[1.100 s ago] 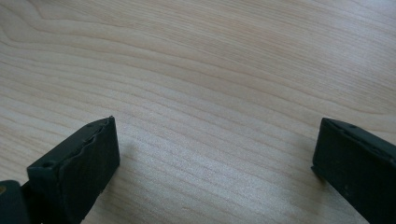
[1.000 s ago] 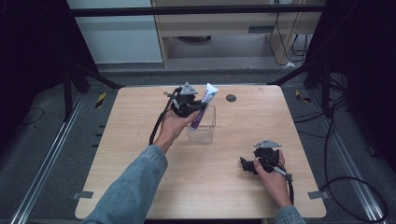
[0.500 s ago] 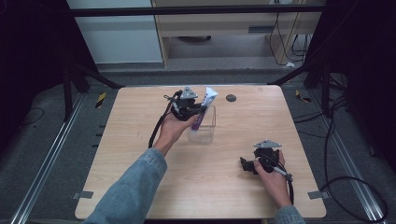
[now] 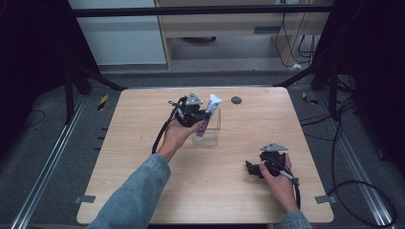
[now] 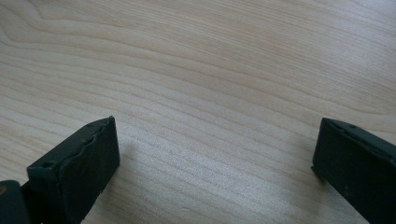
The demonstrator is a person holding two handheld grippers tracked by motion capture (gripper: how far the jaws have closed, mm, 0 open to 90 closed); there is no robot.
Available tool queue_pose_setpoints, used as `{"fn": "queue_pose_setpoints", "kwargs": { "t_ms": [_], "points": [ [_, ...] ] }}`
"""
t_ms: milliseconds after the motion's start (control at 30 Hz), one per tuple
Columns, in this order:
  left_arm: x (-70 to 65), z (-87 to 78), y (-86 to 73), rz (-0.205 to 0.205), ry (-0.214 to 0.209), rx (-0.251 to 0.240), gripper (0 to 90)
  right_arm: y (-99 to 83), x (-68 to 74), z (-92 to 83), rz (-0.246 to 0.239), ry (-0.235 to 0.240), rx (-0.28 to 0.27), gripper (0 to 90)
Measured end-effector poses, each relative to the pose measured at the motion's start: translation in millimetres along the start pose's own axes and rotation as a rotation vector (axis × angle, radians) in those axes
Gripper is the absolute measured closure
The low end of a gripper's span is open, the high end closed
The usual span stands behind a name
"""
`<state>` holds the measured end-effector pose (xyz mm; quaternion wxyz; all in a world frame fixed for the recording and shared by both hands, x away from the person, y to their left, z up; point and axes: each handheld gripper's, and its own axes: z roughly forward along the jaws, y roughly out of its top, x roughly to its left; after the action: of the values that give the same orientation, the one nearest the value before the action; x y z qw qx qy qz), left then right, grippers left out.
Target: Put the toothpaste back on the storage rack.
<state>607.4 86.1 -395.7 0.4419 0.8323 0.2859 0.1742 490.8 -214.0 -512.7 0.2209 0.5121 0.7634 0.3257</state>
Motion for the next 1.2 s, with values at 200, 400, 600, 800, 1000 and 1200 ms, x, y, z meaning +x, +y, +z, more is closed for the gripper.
{"fn": "queue_pose_setpoints", "kwargs": {
  "t_ms": [200, 400, 600, 800, 1000, 1200],
  "points": [
    [-0.4, 1.3, -3.5, 0.000, 0.006, 0.009, 78.2, 0.0, 0.1, 0.0, 0.001, -0.001, 0.000, 0.8],
    [0.3, 3.7, -7.2, -0.005, 0.017, 0.029, 78.1, 0.0, 0.1, 0.0, 0.002, -0.001, 0.000, 0.8],
    [-0.1, 6.0, -6.7, -0.003, 0.021, 0.042, 78.2, 0.1, 0.2, -0.3, 0.003, 0.003, 0.001, 0.8],
    [-0.3, 6.4, -5.6, -0.008, 0.022, 0.048, 78.2, 0.1, 0.2, -0.2, 0.003, 0.002, 0.001, 0.7],
    [-1.8, 9.2, -1.2, -0.014, 0.031, 0.076, 78.0, 0.0, 0.0, 0.0, 0.001, 0.000, 0.000, 0.8],
    [-1.4, 14.6, 4.3, -0.035, 0.043, 0.107, 77.9, 0.0, 0.1, -0.1, 0.002, 0.000, 0.000, 0.7]
  ]
}}
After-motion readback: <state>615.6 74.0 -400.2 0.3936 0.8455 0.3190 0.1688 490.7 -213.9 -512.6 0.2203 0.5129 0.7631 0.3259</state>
